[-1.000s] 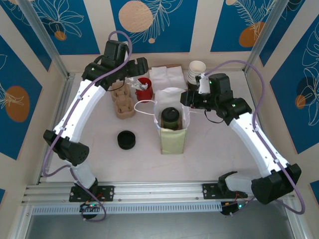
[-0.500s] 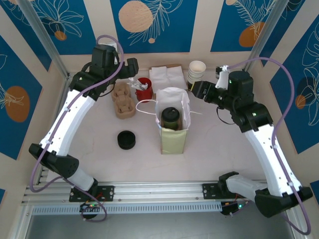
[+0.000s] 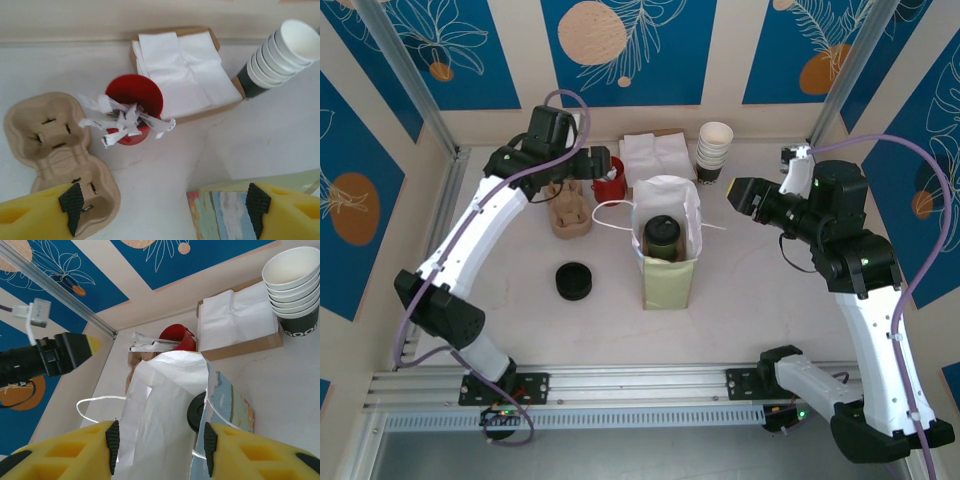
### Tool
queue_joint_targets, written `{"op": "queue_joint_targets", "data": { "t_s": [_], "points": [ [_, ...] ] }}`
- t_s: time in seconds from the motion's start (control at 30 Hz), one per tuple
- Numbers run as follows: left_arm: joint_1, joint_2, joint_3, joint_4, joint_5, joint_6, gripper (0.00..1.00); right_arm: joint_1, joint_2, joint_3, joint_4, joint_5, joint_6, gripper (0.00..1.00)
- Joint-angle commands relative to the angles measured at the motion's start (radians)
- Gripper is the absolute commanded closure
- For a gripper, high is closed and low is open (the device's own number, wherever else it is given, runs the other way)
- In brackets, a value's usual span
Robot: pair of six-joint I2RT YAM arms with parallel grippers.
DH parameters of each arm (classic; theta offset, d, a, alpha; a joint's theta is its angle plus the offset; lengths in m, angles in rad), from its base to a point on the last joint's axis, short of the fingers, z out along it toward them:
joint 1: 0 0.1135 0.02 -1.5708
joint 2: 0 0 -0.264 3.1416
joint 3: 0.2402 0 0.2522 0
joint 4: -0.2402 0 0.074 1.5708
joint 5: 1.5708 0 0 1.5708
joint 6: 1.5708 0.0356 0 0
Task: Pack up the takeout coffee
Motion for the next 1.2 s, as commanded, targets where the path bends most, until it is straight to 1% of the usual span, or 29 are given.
{"op": "queue_joint_targets", "data": {
  "t_s": [0.0,0.1,0.2,0.3,0.4,0.5,0.6,0.67,0.83,0.97,1.17],
  "points": [
    [0.013,0.037,0.025,0.039,0.049,0.037,0.15,-0.018,0.019,0.032,-0.015,-0.027,-0.024,0.52],
    [0.018,0.086,0.078,0.018,-0.009,0.039,0.16,-0.024,0.034,0.044,-0.005,-0.028,-0.034,0.53],
    [0.033,0.143,0.124,0.004,-0.032,0.028,0.19,-0.032,0.047,0.037,0.025,-0.032,-0.048,0.53],
    [0.056,0.188,0.141,0.027,-0.026,0.0,0.23,-0.041,0.071,0.047,0.036,-0.042,-0.064,0.54],
    [0.089,0.224,0.16,0.043,-0.021,-0.042,0.3,-0.052,0.092,0.043,0.061,-0.059,-0.071,0.53],
    [0.123,0.247,0.161,0.076,0.026,-0.09,0.33,-0.058,0.112,0.038,0.07,-0.066,-0.075,0.53],
    [0.147,0.268,0.166,0.096,0.03,-0.124,0.41,-0.064,0.127,0.033,0.073,-0.078,-0.078,0.54],
    [0.16,0.291,0.183,0.1,0.052,-0.139,0.42,-0.067,0.132,0.028,0.079,-0.09,-0.081,0.54],
    [0.167,0.354,0.235,0.066,0.079,-0.169,0.48,-0.07,0.118,-0.007,0.089,-0.095,-0.075,0.54],
    [0.167,0.352,0.224,0.065,0.096,-0.179,0.53,-0.072,0.098,-0.031,0.095,-0.093,-0.078,0.54],
    [0.167,0.347,0.222,0.051,0.101,-0.173,0.55,-0.073,0.074,-0.064,0.111,-0.095,-0.072,0.54]
  ]
}}
